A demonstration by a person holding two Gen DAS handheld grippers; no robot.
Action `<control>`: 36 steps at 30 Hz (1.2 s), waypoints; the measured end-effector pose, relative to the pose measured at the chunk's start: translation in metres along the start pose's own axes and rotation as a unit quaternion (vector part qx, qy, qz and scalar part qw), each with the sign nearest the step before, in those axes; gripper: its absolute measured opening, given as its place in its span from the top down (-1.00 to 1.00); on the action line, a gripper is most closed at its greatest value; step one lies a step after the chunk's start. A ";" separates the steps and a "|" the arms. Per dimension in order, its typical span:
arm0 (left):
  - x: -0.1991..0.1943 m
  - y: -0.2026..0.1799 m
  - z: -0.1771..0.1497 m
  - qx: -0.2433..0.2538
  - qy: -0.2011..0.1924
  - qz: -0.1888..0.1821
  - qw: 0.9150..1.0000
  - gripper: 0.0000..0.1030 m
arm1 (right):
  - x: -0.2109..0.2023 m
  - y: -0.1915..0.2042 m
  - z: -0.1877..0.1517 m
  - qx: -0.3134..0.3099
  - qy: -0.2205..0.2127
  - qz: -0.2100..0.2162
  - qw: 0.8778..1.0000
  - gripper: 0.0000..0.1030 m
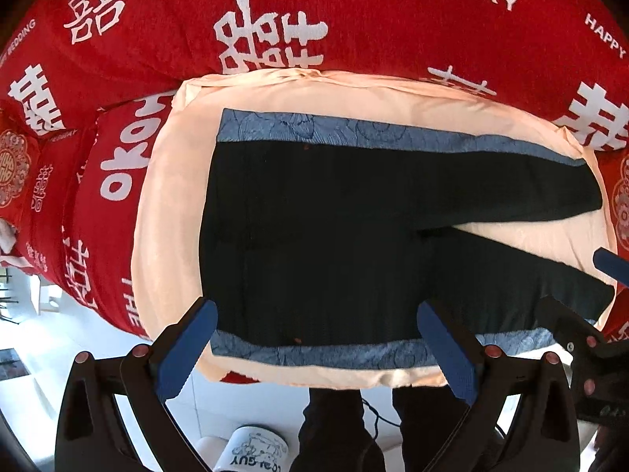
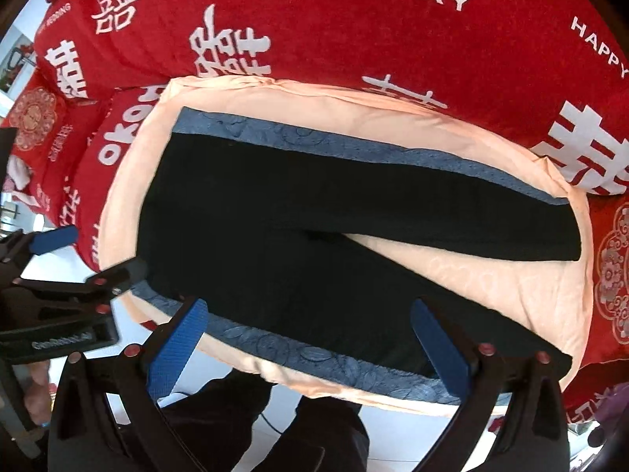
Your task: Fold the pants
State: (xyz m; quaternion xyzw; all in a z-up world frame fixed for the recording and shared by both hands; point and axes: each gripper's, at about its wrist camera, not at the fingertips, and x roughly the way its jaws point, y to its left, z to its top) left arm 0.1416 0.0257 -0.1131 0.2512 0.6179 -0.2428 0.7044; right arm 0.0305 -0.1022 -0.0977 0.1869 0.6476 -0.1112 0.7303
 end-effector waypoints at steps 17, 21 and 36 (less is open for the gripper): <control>0.114 0.011 0.066 0.000 0.013 0.057 0.998 -0.98 | 0.150 -0.025 0.080 -0.080 -0.063 -0.036 0.994 -1.00; 0.150 0.008 0.083 -0.008 0.022 0.061 0.998 -0.98 | 0.200 -0.025 0.109 -0.101 -0.056 -0.023 0.993 -1.00; 0.202 0.004 0.120 -0.046 0.020 0.045 0.998 -0.98 | 0.194 -0.283 0.078 0.145 -0.033 -0.104 0.983 -1.00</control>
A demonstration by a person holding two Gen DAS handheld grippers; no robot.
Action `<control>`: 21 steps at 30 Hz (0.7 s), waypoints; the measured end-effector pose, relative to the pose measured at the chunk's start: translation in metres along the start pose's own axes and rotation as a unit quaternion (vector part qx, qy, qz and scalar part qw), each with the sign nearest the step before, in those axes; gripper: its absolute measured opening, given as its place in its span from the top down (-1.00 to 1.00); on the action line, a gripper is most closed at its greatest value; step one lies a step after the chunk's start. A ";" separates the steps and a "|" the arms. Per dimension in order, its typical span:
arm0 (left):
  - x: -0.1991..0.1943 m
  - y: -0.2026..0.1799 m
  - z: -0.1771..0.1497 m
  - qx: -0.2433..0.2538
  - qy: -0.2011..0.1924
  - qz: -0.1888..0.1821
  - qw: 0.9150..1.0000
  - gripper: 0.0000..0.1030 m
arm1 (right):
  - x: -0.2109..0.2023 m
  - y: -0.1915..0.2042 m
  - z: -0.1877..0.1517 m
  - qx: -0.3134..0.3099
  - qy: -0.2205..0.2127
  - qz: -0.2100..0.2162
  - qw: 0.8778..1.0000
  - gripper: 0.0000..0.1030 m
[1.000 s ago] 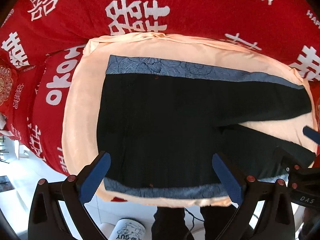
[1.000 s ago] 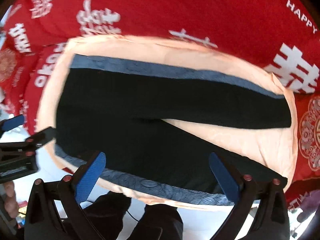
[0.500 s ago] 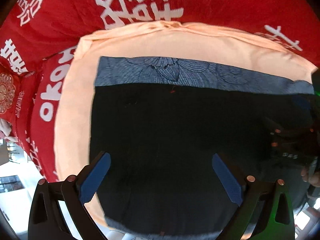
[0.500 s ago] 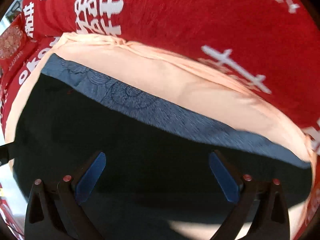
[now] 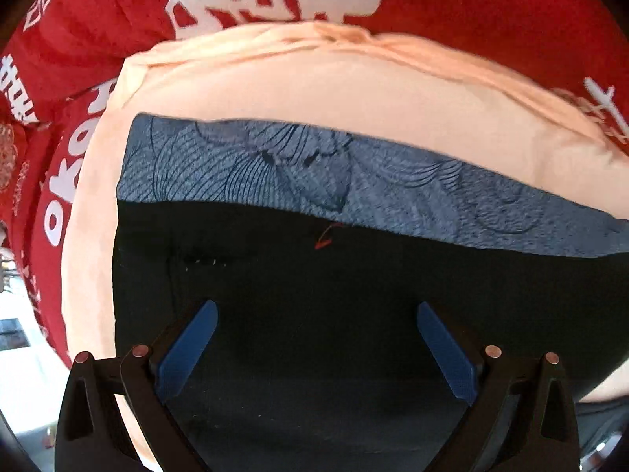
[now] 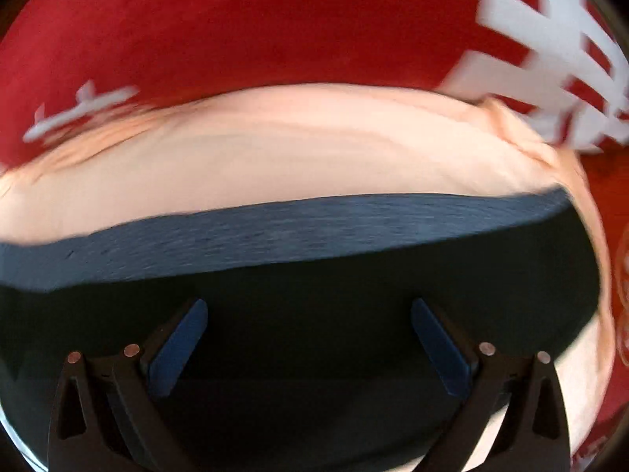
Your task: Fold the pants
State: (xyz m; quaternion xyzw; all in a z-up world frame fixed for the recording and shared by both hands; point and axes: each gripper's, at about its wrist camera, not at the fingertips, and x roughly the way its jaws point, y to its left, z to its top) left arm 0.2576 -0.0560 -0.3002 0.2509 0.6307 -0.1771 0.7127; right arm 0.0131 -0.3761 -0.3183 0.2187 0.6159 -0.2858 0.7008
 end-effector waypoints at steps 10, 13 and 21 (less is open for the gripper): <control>0.005 0.024 -0.010 0.029 -0.012 -0.021 0.999 -0.98 | -0.057 0.251 0.006 -0.420 -0.031 0.284 0.861 -1.00; 0.008 0.035 -0.010 0.030 -0.017 -0.029 0.999 -0.98 | -0.031 0.306 0.008 -0.477 0.003 0.272 0.836 -1.00; 0.013 0.048 -0.010 0.029 -0.019 -0.040 0.999 -0.98 | 0.021 0.328 0.005 -0.485 0.110 0.258 0.828 -0.48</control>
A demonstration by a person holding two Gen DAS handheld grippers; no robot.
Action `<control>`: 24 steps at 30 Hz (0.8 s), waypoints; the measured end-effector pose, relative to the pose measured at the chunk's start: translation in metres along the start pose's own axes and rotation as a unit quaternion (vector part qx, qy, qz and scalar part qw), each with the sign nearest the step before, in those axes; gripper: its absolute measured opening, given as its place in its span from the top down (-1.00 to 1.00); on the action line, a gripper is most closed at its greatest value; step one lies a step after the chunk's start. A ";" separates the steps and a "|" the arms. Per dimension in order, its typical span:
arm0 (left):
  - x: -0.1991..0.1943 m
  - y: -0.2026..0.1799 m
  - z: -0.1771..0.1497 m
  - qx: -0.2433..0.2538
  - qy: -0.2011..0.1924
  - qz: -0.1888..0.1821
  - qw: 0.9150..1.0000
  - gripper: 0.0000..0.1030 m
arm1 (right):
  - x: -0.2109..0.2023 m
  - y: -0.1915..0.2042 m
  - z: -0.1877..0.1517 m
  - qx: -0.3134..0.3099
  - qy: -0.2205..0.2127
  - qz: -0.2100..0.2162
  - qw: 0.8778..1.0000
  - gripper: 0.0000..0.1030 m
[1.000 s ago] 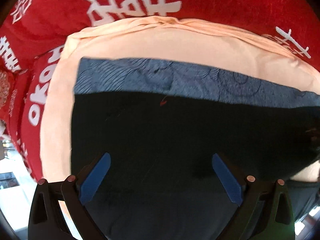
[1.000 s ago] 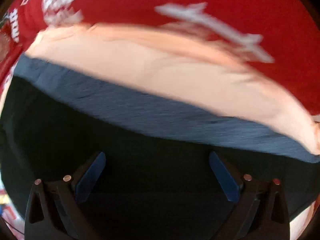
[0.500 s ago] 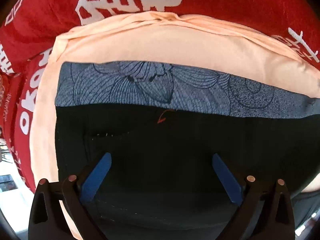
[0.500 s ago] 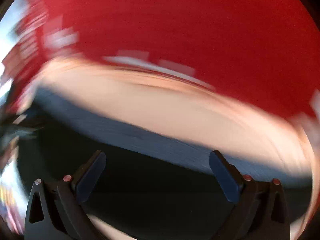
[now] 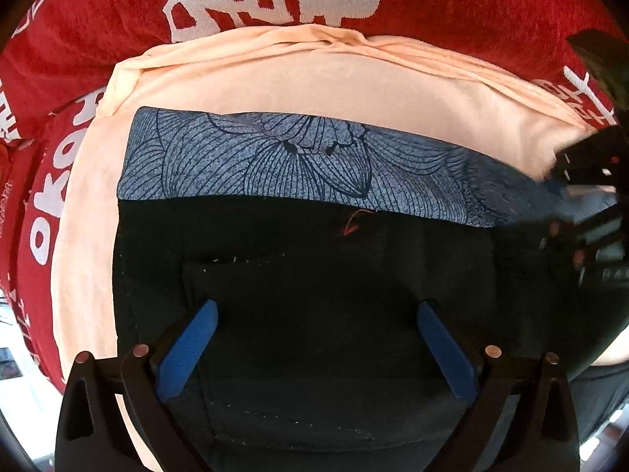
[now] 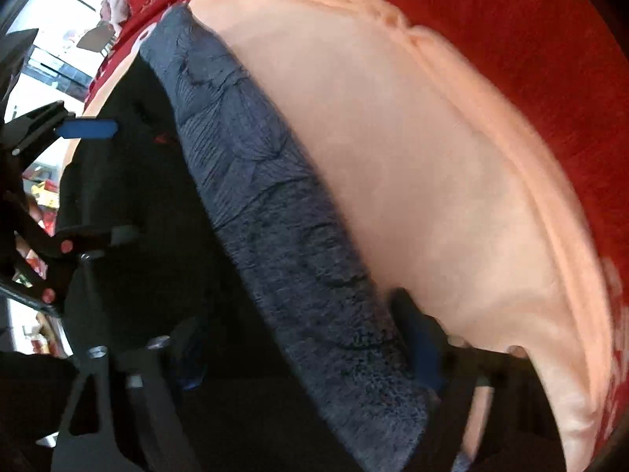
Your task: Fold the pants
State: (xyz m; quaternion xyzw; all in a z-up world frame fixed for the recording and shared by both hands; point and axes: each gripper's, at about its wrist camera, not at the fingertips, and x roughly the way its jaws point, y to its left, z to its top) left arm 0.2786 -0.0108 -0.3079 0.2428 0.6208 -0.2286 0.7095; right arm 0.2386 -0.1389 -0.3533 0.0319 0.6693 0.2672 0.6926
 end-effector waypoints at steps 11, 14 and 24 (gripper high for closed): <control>-0.053 0.059 0.020 -0.172 -0.005 -0.132 0.976 -0.98 | -0.057 0.072 -0.034 -0.045 -0.061 -0.039 0.996 0.71; -0.054 0.056 0.041 -0.233 0.008 -0.104 0.967 -0.98 | -0.061 0.092 -0.046 -0.046 -0.089 -0.082 0.992 0.71; -0.020 0.043 0.057 -0.302 0.084 -0.016 0.949 -0.82 | -0.061 0.137 -0.088 -0.078 -0.111 -0.163 0.977 0.71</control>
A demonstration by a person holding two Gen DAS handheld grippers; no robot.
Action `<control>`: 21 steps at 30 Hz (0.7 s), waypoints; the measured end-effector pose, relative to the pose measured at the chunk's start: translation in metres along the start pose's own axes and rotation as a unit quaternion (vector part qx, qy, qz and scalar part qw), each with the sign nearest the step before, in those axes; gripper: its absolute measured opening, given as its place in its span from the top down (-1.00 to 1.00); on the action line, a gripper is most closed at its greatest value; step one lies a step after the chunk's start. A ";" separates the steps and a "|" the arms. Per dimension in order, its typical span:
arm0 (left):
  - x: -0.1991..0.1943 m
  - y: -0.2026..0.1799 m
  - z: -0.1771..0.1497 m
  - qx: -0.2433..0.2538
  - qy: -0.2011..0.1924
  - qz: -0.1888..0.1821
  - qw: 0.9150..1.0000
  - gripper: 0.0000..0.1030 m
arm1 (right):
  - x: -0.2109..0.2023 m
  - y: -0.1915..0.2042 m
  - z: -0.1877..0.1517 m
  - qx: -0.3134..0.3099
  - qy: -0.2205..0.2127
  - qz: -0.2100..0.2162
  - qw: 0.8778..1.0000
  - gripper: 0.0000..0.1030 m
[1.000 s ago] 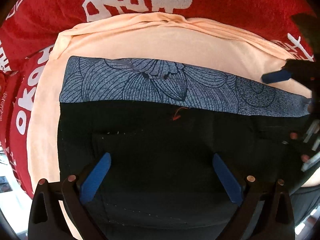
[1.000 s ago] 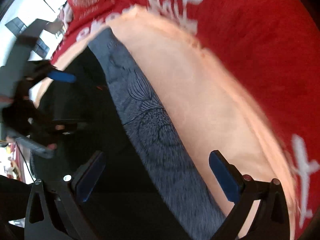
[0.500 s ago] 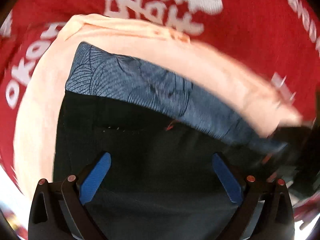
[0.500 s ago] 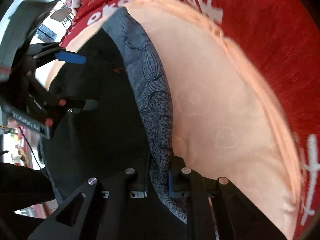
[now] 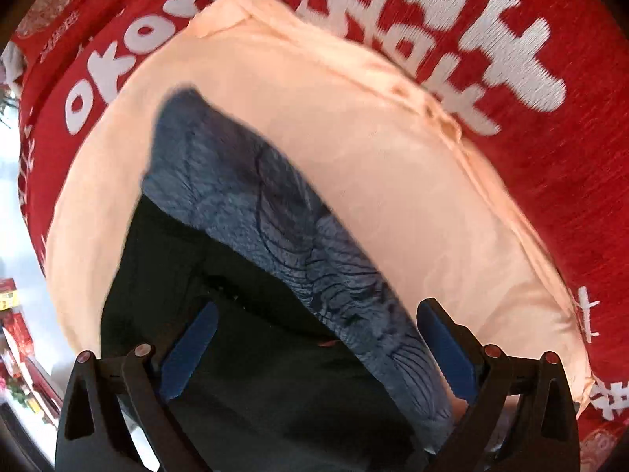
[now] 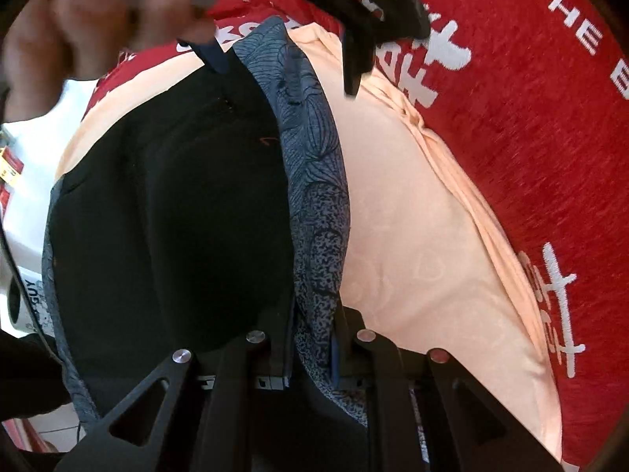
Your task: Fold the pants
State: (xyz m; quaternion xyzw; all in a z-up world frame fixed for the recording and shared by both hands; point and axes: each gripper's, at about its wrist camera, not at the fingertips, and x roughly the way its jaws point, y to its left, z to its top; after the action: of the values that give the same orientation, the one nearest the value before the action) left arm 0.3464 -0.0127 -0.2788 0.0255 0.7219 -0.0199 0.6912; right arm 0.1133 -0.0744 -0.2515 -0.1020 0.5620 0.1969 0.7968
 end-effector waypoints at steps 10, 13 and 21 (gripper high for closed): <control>0.003 0.039 -0.036 -0.010 -0.019 -0.098 0.995 0.71 | -0.005 -0.001 -0.004 -0.027 -0.005 -0.007 1.000 0.71; 0.002 0.036 -0.045 -0.004 -0.027 -0.075 0.997 0.71 | -0.007 -0.004 -0.005 -0.022 0.001 0.011 1.000 0.44; 0.008 0.040 -0.051 -0.012 -0.031 -0.073 0.997 0.71 | 0.012 -0.094 -0.032 0.040 0.076 0.097 0.992 -0.54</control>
State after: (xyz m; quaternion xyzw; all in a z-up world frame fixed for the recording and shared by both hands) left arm 0.2981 0.0307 -0.2843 -0.0367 0.7003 -0.0626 0.7102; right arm 0.1292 -0.1691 -0.2796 -0.0294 0.6355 0.2424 0.7325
